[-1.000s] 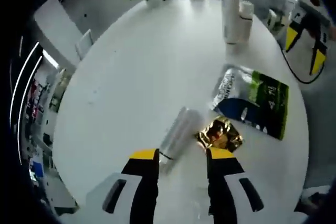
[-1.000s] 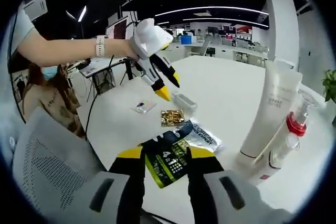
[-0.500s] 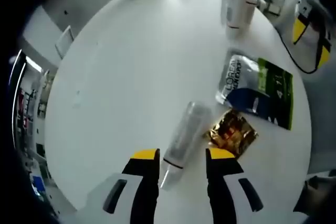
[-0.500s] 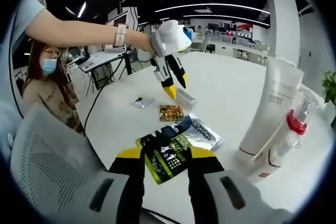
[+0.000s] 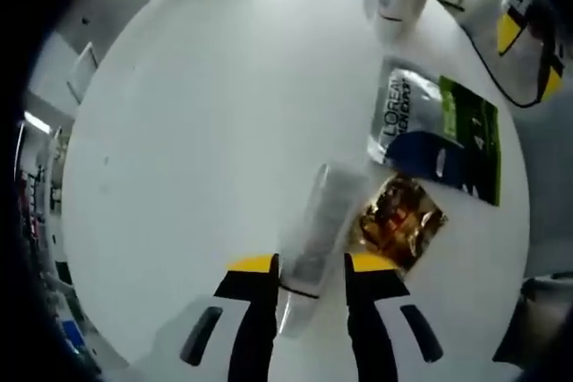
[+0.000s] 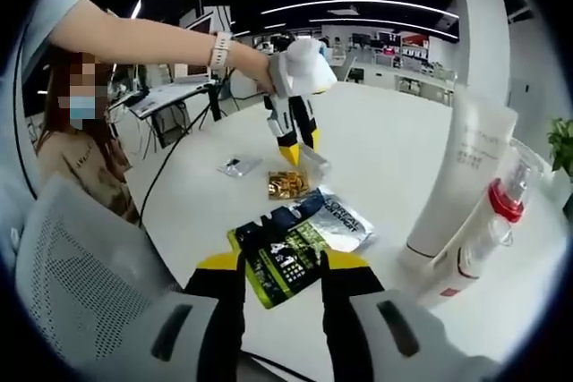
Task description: Arrange the skincare products in the storage area until every visible bottle or jar stands upright without overlapping.
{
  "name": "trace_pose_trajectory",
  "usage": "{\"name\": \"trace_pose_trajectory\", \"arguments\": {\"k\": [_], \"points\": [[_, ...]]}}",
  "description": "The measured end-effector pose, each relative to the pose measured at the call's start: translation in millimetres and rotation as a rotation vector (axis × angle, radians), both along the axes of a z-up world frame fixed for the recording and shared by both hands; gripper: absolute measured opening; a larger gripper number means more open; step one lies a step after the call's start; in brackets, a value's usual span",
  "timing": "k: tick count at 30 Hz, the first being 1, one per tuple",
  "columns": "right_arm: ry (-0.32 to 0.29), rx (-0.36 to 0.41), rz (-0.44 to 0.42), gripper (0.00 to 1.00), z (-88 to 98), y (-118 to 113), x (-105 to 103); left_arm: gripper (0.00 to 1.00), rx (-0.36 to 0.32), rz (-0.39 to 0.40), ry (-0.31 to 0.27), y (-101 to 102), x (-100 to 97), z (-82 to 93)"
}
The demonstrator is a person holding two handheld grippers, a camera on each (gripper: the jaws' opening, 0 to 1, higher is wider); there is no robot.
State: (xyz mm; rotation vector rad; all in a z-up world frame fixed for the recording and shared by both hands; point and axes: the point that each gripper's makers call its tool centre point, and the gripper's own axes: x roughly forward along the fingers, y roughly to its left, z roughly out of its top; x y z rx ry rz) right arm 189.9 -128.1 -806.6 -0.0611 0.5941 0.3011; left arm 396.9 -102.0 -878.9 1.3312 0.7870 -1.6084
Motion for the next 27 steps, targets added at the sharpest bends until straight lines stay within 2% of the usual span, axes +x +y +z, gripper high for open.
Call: {"name": "trace_pose_trajectory", "arguments": {"k": [7,9,11,17,23,26,27], "points": [[0.005,-0.002,0.0,0.34,-0.8,-0.2,-0.8,0.19,0.019,-0.025,0.014,2.4,-4.7,-0.7],[0.006,-0.01,0.003,0.34,-1.2,-0.3,-0.8,0.18,0.035,0.027,0.024,5.0,-5.7,-1.1],[0.01,-0.013,0.008,0.34,-2.0,0.7,-1.3,0.17,0.033,0.015,0.037,5.0,-8.7,-1.5],[0.006,-0.02,0.011,0.34,-1.1,1.2,-1.1,0.16,-0.024,0.018,-0.034,5.1,-8.7,1.2],[0.003,-0.017,0.017,0.33,0.1,3.0,-1.1,0.16,-0.134,-0.057,-0.139,1.1,-14.6,18.4],[-0.004,0.019,0.029,0.33,2.9,7.3,-1.0,0.16,-0.2,-0.091,-0.188,-2.4,-20.0,31.1],[-0.01,0.061,0.029,0.33,5.5,11.0,-0.6,0.16,-0.223,-0.122,-0.21,-4.1,-22.5,36.0]]}}
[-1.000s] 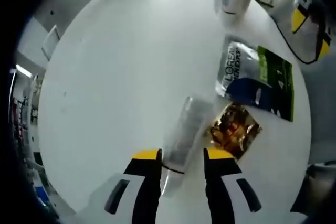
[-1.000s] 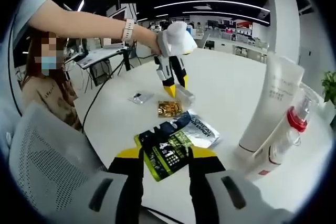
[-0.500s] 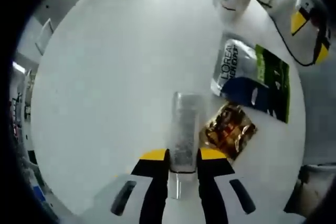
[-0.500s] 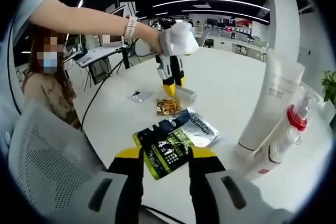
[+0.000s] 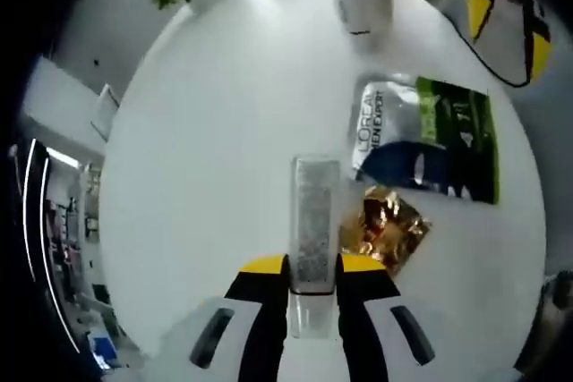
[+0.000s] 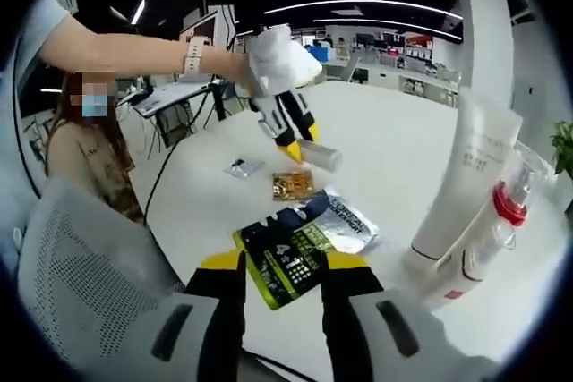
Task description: Arrange the skincare products in the storage area until every visible bottle or jar stands upright without overlapping.
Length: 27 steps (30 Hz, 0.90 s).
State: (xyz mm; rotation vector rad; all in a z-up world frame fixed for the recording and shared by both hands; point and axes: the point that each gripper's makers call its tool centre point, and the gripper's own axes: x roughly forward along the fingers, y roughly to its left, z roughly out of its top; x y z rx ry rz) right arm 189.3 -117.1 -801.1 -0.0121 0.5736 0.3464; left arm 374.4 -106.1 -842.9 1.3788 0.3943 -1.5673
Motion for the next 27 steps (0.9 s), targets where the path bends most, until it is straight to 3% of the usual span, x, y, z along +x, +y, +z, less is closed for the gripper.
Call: {"name": "trace_pose_trajectory", "arguments": {"k": [4,8,12,15,19,22,24,27], "points": [[-0.013,0.084,-0.015,0.31,6.3,1.0,0.8,0.16,-0.03,-0.064,-0.058,1.3,-11.1,11.2],[-0.023,0.095,-0.011,0.3,8.1,2.5,1.3,0.16,-0.046,-0.111,-0.118,2.0,-18.5,19.8],[-0.023,0.149,0.021,0.28,12.0,12.7,0.1,0.16,-0.062,-0.137,-0.117,3.4,-31.1,25.8],[-0.022,0.107,0.003,0.25,11.5,6.9,1.1,0.16,-0.071,-0.15,-0.117,5.8,-40.5,30.1],[0.003,0.114,-0.002,0.28,14.5,0.6,6.6,0.16,-0.085,-0.166,-0.114,9.3,-53.9,36.9],[0.015,0.071,0.021,0.27,19.1,-5.1,18.7,0.16,-0.105,-0.175,-0.131,10.2,-59.8,41.0],[0.017,0.077,0.031,0.28,22.8,-6.6,28.3,0.16,-0.115,-0.182,-0.161,11.3,-62.8,44.2],[0.023,0.119,0.046,0.29,26.6,-5.7,41.3,0.16,-0.136,-0.183,-0.152,14.0,-72.7,49.4]]}}
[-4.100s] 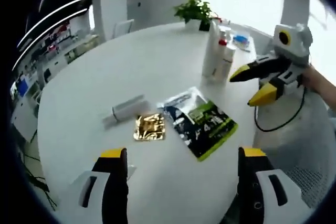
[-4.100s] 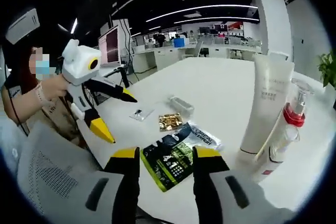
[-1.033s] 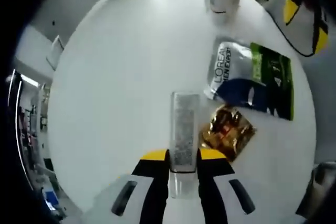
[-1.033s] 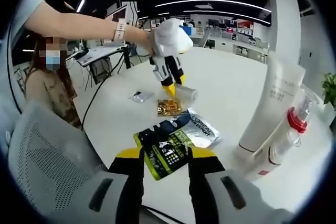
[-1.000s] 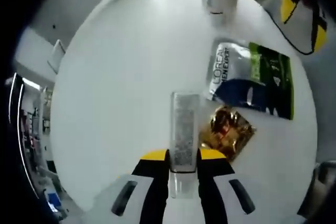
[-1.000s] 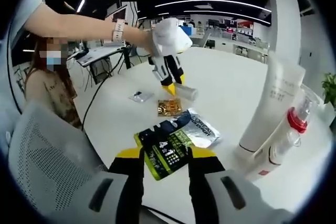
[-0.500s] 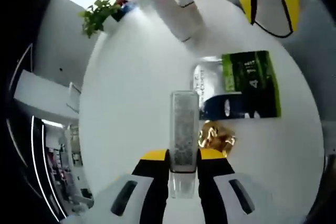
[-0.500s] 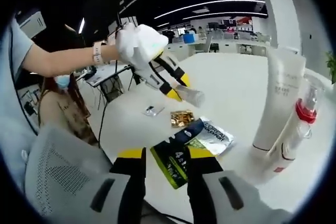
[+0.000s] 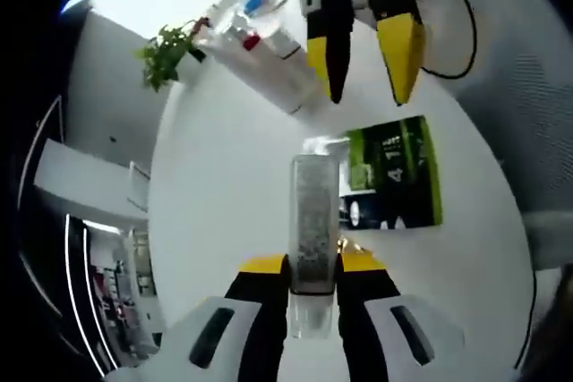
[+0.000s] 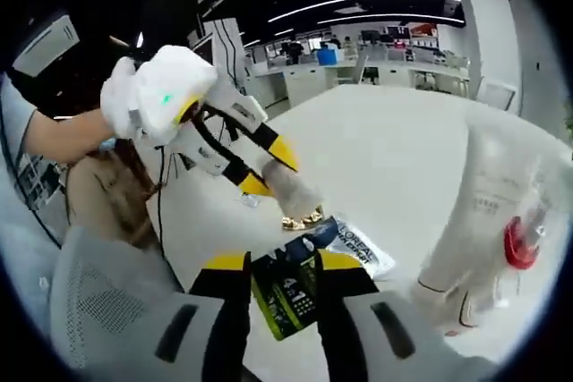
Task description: Arrange the skincare products in the storage area until every visible bottle or jar stands upright without overlapping.
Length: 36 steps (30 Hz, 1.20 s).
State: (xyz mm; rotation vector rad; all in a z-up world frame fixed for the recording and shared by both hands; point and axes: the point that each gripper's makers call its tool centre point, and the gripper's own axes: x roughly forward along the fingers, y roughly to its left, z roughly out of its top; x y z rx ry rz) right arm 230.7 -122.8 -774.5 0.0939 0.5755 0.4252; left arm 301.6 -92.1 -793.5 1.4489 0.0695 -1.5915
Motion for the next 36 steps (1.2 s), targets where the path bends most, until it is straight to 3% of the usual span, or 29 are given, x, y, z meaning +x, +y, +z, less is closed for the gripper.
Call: {"name": "trace_pose_trajectory", "arguments": {"k": [2,8,19,25,30,36], "points": [[0.002,0.014,0.01,0.3,0.8,1.7,6.7,0.16,-0.002,-0.005,-0.004,2.4,-4.3,1.5],[0.08,0.164,0.064,0.33,-10.9,25.2,14.6,0.16,-0.028,-0.057,-0.006,7.7,-21.1,5.4],[0.099,0.515,-0.022,0.31,-10.6,38.4,15.5,0.16,-0.05,-0.102,0.0,7.7,-39.2,5.1],[0.06,0.584,-0.073,0.27,-0.4,26.4,20.1,0.16,-0.1,-0.069,0.039,1.3,-43.6,11.8],[0.062,0.558,-0.067,0.26,-1.0,30.3,20.0,0.16,-0.101,-0.047,0.045,0.6,-43.3,12.1],[0.048,0.579,-0.073,0.24,4.8,30.4,20.2,0.17,-0.122,-0.009,0.076,1.1,-41.9,12.8]]}}
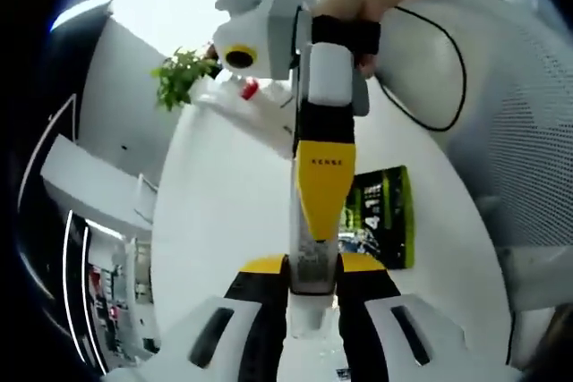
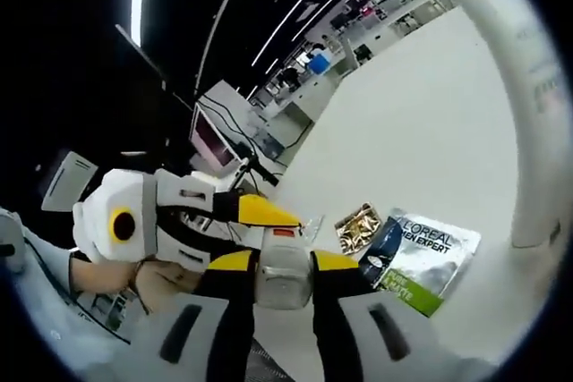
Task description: Arrange the skincare products in the storage area until every visible bottle or jar stands upright without overlapping.
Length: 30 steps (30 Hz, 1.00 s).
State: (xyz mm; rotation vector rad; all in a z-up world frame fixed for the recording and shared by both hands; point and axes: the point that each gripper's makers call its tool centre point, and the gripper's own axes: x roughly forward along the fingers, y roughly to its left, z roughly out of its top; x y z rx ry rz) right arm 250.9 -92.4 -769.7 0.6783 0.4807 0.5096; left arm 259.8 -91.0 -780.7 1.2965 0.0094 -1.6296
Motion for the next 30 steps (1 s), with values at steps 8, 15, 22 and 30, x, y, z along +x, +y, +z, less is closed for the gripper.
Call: {"name": "trace_pose_trajectory", "arguments": {"k": [8,15,22,30], "points": [[-0.003,-0.003,0.0,0.22,-0.1,0.7,1.5,0.17,-0.001,0.027,0.038,1.8,1.0,-2.7],[0.015,-0.017,-0.004,0.22,-5.5,-1.9,1.4,0.25,-0.013,0.087,0.09,5.3,5.7,-3.8],[0.019,-0.03,-0.011,0.22,-7.9,-4.6,2.3,0.28,-0.037,0.247,0.252,17.6,15.8,-9.5],[0.016,-0.05,-0.03,0.22,-8.7,-11.0,3.8,0.28,-0.03,0.484,0.472,41.6,26.2,-24.1]]}}
